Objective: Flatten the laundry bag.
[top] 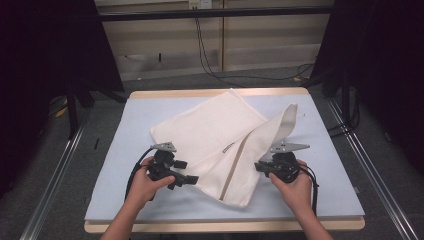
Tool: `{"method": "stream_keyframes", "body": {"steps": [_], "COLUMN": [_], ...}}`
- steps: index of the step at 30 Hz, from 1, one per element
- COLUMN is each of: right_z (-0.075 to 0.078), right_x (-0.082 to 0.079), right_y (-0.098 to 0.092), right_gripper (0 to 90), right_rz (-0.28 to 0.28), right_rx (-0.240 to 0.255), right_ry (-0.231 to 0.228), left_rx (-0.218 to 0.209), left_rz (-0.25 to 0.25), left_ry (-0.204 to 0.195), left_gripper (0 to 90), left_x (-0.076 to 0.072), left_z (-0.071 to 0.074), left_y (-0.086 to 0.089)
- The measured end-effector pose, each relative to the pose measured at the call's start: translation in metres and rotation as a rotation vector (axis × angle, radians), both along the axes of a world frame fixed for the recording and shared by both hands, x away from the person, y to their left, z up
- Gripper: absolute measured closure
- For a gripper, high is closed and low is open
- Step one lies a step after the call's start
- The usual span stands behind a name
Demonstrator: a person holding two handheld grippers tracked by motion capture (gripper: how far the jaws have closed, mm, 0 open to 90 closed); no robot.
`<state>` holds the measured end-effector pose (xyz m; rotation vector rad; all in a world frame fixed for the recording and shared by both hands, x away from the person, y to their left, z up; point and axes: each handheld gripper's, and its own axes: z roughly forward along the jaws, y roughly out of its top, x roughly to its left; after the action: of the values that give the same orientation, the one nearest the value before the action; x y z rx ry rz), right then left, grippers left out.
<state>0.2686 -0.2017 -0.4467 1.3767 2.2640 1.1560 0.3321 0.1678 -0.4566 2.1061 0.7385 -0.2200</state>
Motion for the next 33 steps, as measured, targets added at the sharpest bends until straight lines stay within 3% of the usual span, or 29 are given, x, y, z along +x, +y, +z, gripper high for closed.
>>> {"method": "stream_keyframes", "body": {"steps": [4, 11, 22, 24, 29, 30, 33], "right_z": [-0.002, 0.001, 0.008, 0.011, 0.015, 0.016, 0.017], "right_x": [-0.004, -0.013, -0.029, -0.034, -0.036, -0.036, -0.036], "right_y": [0.0, 0.001, 0.008, 0.006, 0.0, -0.003, -0.009], "right_gripper": [85.8, 85.3, 82.4, 71.2, 63.2, 56.0, 50.1], "right_rz": [0.007, 0.014, 0.034, 0.013, -0.002, -0.023, -0.037], "right_rx": [0.001, -0.002, -0.029, -0.016, -0.014, -0.02, -0.038], "right_ry": [0.006, -0.002, -0.026, -0.038, -0.044, -0.033, -0.033], "left_rx": [0.013, 0.031, 0.022, 0.015, 0.024, 0.026, 0.022], "left_rz": [0.034, 0.01, 0.005, 0.006, 0.015, 0.027, 0.018], "left_ry": [0.0, 0.007, 0.013, 0.019, 0.024, 0.021, 0.024], "left_gripper": [9.8, 10.2, 10.5, 10.8, 12.1, 12.2, 13.3], "left_x": [0.002, 0.001, 0.002, 0.004, 0.006, 0.007, 0.009], "left_z": [-0.001, -0.002, -0.003, -0.004, -0.006, -0.006, -0.007], "left_y": [0.005, -0.001, -0.007, -0.008, -0.009, -0.01, -0.01]}}
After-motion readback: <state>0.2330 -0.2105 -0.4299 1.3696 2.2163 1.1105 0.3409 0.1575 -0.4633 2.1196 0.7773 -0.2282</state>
